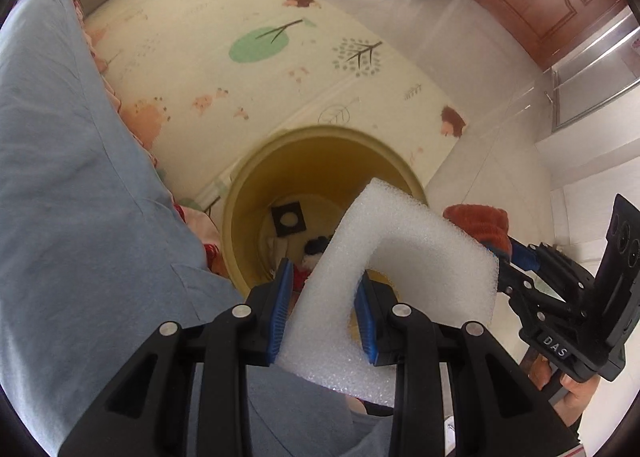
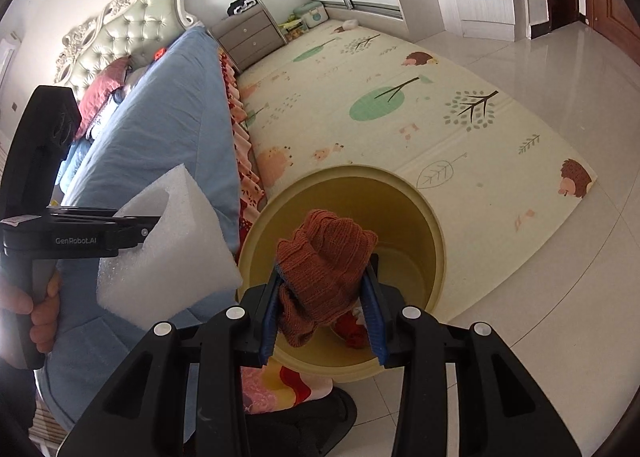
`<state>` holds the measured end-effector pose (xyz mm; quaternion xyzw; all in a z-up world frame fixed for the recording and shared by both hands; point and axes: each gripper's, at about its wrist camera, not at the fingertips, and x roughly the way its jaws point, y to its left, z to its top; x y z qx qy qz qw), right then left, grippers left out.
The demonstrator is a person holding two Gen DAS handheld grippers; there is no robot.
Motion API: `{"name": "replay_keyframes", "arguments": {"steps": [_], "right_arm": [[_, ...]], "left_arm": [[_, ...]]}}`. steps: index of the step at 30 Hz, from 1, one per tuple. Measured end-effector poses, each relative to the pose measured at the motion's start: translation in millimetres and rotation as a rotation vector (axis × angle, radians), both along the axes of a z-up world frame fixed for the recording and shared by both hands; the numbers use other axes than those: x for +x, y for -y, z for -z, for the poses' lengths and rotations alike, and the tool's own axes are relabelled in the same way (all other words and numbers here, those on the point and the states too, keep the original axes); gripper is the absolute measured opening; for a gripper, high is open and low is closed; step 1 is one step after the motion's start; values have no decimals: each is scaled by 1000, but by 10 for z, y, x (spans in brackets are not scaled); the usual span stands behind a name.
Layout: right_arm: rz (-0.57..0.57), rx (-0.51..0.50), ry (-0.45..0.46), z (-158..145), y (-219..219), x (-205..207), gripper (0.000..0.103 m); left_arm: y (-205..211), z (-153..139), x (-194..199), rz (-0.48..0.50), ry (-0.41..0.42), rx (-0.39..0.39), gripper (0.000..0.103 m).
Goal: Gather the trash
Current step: 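Carry the foam and glove over the yellow bin and open both grippers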
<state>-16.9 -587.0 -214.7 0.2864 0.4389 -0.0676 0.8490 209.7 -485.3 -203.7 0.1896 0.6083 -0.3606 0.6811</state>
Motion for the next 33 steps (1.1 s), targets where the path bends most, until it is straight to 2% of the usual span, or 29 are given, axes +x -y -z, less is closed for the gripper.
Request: {"name": "replay_keyframes", "arguments": {"steps": [3,15,16,17,18,19,20,22,26,33], "right_arm": [[-13,0,-15,40,-22,40,37],[-32,-17,-41,69,-63,122,38],[-33,-22,-43,72,-67,124,40],[-35,-23,-42,76,-70,124,54],[-35,-25,-42,79,-75,120,66],[-35,-35,-43,80,-92,117,68],[-40,-58,-46,81,-118,114,68],[-52,-95,-57,87,-173,116,68],[-52,-51,-63,147,-153,112,68],[-35,-32,-76,155,-125,116,68]], "left_arm": [[-8,45,31,-5,-25,-2,31],[23,108,27,-9,-29,6,31],[22,110,31,-11,-31,6,34],[15,118,45,-17,-33,6,39],[11,122,55,-25,-33,9,55],[9,123,68,-33,-35,10,71],[7,123,79,-37,-37,8,75],[8,137,84,-41,-38,13,77],[26,147,77,-30,-36,30,77],[5,146,89,-31,-37,23,77]]}}
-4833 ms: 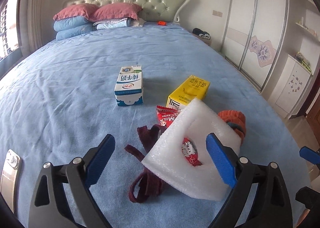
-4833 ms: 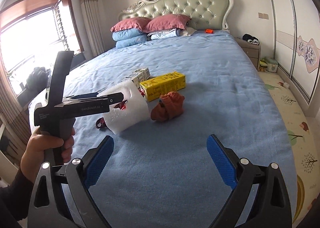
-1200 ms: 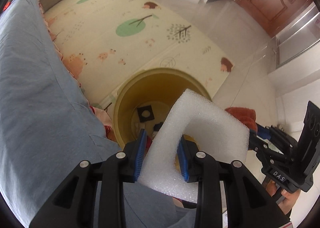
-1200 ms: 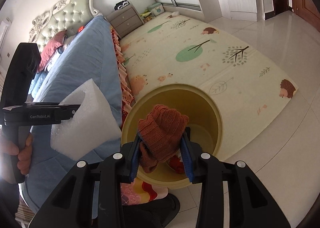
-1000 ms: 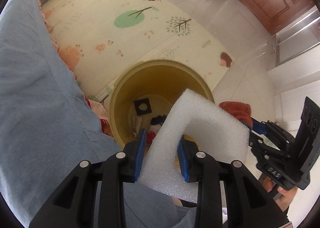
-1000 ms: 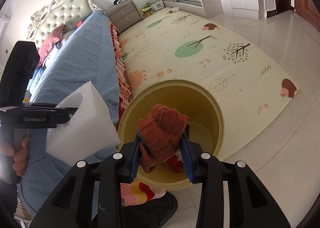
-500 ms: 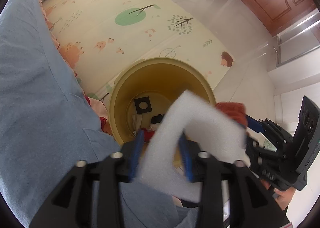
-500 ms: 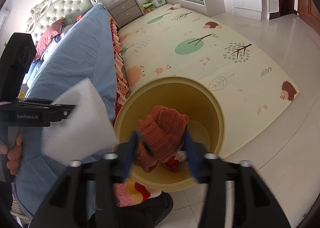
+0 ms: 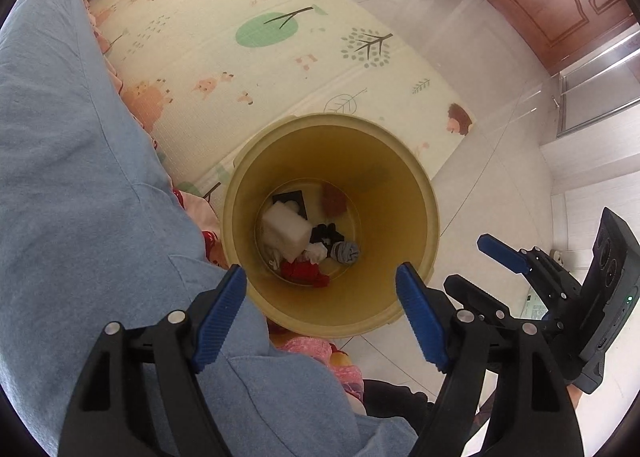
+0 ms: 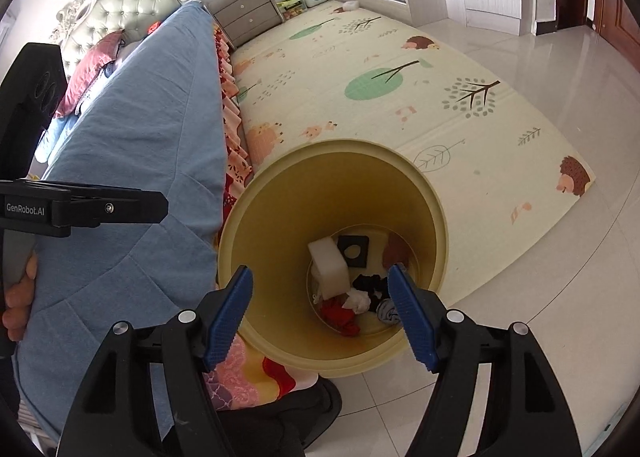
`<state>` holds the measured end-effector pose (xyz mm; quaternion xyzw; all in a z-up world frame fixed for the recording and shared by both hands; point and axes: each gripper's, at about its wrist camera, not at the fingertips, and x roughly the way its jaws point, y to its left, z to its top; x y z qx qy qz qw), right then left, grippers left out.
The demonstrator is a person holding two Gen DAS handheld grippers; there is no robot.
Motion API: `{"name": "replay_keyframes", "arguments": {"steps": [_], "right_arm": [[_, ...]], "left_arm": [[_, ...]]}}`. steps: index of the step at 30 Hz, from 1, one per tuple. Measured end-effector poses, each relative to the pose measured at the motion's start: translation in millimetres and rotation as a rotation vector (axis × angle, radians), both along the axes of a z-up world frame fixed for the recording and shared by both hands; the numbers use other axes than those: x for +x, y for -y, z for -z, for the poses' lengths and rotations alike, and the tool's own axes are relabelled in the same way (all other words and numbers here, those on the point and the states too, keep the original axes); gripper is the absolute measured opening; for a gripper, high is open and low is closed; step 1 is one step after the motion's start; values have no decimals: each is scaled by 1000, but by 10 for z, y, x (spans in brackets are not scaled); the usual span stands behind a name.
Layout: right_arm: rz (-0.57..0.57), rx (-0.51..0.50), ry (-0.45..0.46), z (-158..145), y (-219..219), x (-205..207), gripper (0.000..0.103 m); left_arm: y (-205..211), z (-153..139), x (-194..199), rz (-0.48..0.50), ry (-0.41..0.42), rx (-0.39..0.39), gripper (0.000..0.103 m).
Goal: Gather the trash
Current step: 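Carry the foam and glove over the yellow bin and open both grippers, then move both tools back over the bed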
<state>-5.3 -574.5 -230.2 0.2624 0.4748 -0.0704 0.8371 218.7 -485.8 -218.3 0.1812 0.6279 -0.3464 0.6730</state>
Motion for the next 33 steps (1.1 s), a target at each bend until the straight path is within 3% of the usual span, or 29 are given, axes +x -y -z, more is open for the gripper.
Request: {"name": "replay_keyframes", "arguments": {"steps": [13,18,21,26,29,33], "right_arm": [[-7,-20,18,-149,-98,-28,68],[-5,-31,30,-285,-173,-83,69],[7,-26,35,-374,-249,-101,72],[-1,-61,101,-662,-432,-144,77],[27,-56,178,-870,-496,-212,82],[11,-37,256,-1139,-690,-199,82]], "left_arm": [[-12,-68,-37,12,20,-34,77],[-70,-195,-68,4,59,-98,77],[-153,-325,-83,-11,84,-177,77],[-455,-775,-219,-70,259,-338,83],[-656,-1026,-430,-66,384,-378,87],[-1066,-1291,-656,-80,478,-426,90]]}}
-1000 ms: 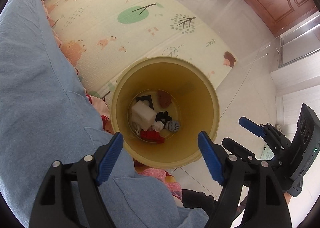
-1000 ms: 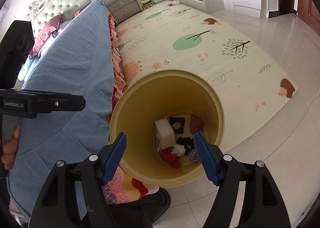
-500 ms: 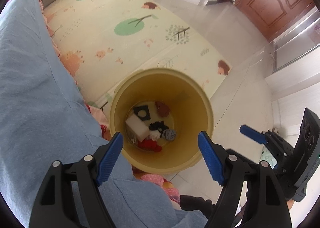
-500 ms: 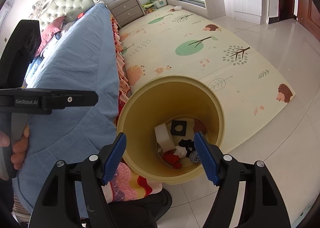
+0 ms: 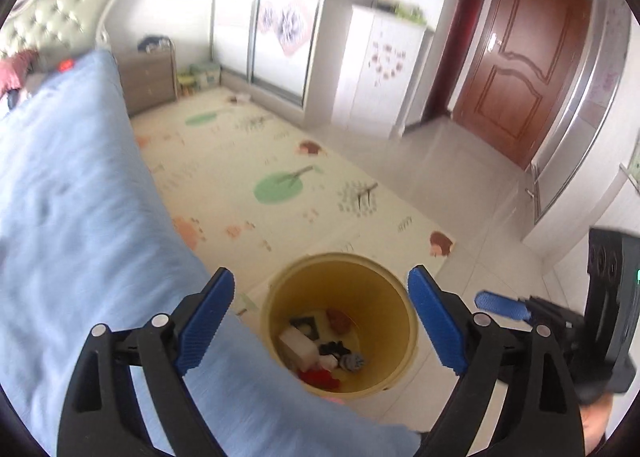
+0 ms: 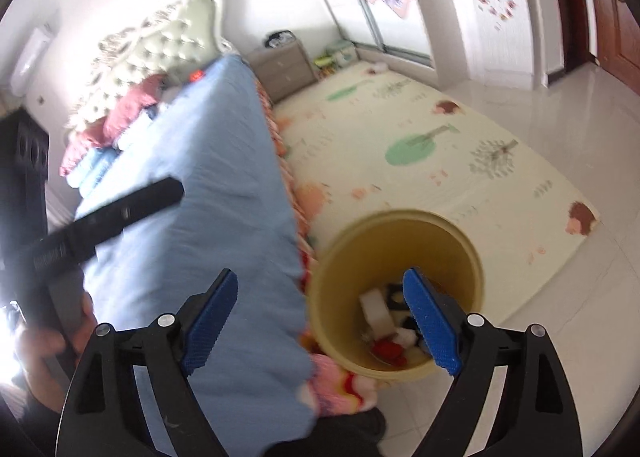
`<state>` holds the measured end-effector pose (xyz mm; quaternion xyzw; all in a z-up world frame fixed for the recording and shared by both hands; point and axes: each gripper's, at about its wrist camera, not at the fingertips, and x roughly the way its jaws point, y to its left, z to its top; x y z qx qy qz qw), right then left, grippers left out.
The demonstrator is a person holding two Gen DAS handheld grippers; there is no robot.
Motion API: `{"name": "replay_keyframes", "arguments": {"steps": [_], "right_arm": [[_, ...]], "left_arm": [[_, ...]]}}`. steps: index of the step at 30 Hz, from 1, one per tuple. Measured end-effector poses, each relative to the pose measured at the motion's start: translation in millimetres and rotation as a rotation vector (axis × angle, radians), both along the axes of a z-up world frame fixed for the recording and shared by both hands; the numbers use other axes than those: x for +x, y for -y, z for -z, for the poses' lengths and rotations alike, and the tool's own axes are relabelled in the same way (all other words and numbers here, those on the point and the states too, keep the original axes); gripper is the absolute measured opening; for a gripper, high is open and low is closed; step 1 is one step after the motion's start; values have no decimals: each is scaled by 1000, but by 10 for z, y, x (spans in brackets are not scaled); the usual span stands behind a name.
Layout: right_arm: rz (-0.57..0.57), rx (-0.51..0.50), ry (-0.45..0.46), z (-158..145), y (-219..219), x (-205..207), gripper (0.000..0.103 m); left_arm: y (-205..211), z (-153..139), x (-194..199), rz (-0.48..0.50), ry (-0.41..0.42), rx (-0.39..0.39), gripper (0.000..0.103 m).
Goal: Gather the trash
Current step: 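Move both tools back over the bed, then grasp the red candy wrapper with the right gripper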
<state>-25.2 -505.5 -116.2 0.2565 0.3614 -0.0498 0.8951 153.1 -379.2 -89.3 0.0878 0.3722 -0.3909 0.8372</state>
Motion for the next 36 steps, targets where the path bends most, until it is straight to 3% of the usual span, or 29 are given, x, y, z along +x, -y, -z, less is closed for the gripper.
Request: {"name": "replay_keyframes", "arguments": {"steps": [7,13,18,24,36], "right_arm": [[-133,-64,147,-433,-719,143,95],[-265,-29,204,-561,-1335,399,95],[-336,-12,223,-630,-1931,600,95],[-408,-30,226,-671,-2591,816,95],[-590,-75,193,-707,-3772,1248,95]], "left_arm": [[-1058,-381,-106,-197,131,-63,99],[-2102,-599,-49,-433,219,-25,99],[-2859,-617,48,-561,180,-16,99],[-3597,-520,57,-649,160,-22,99],[-4614,-323,56,-729,113,-47,99]]}}
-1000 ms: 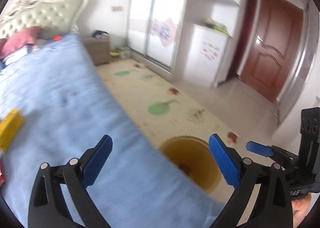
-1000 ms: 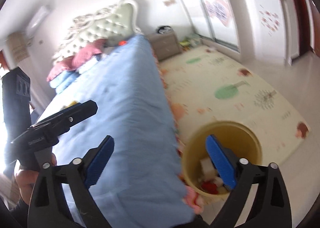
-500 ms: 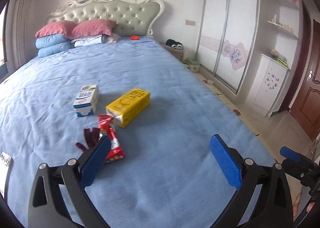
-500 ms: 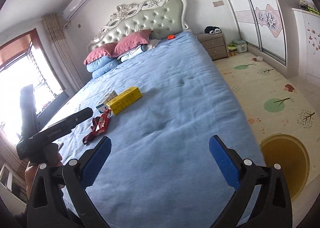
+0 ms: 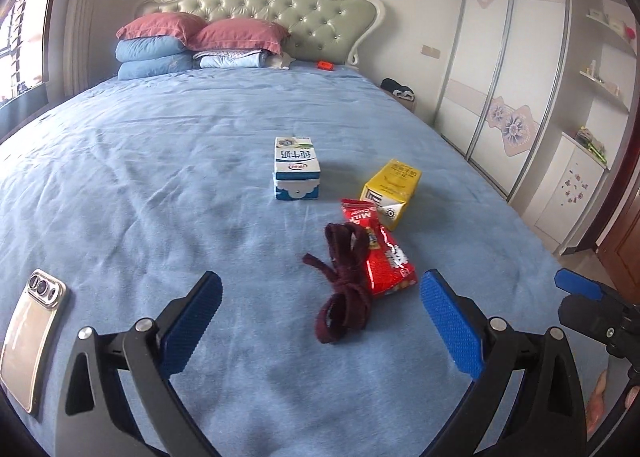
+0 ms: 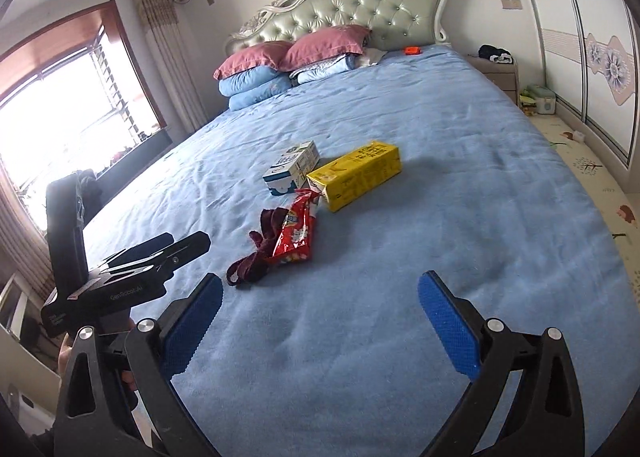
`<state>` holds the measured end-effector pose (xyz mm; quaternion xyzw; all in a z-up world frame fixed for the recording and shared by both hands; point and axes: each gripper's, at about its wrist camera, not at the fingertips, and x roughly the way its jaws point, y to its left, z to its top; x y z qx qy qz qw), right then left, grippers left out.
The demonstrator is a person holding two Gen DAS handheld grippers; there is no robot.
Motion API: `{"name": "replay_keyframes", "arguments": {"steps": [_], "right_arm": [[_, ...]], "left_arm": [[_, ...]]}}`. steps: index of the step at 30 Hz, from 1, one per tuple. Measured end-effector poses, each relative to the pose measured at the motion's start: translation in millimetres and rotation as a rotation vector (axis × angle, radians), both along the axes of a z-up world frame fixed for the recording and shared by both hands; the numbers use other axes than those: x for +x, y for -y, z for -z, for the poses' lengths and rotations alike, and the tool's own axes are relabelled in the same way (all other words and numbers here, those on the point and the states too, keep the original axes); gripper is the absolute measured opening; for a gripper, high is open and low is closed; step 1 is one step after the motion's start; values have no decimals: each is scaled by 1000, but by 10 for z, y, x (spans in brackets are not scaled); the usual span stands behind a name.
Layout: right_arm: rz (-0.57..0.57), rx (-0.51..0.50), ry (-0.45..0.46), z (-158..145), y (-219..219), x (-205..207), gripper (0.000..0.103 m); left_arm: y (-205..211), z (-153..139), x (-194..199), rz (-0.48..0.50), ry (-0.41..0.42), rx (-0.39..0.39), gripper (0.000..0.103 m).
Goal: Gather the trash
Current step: 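Grasp the red candy wrapper with the right gripper, then grasp the dark red cord with the left gripper while the right gripper holds the wrapper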
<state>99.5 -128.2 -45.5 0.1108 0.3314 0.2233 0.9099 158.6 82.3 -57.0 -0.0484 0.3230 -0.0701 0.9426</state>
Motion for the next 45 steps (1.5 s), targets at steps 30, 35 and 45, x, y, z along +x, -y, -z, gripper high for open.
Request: {"name": "replay_keyframes", "arguments": {"steps": [30,35,45], "right_arm": [[-160,-156,-227,537,-938,1174,38],[-133,-85,-221,474,-772,1100,27],[-101,-27,-169,257,-308,787,26]], "left_arm": [[-394,261,381,51,-45,-88,99],[-299,265,382,71,-56,-79,99],[40,338,534,94,-128,-63,99]]}}
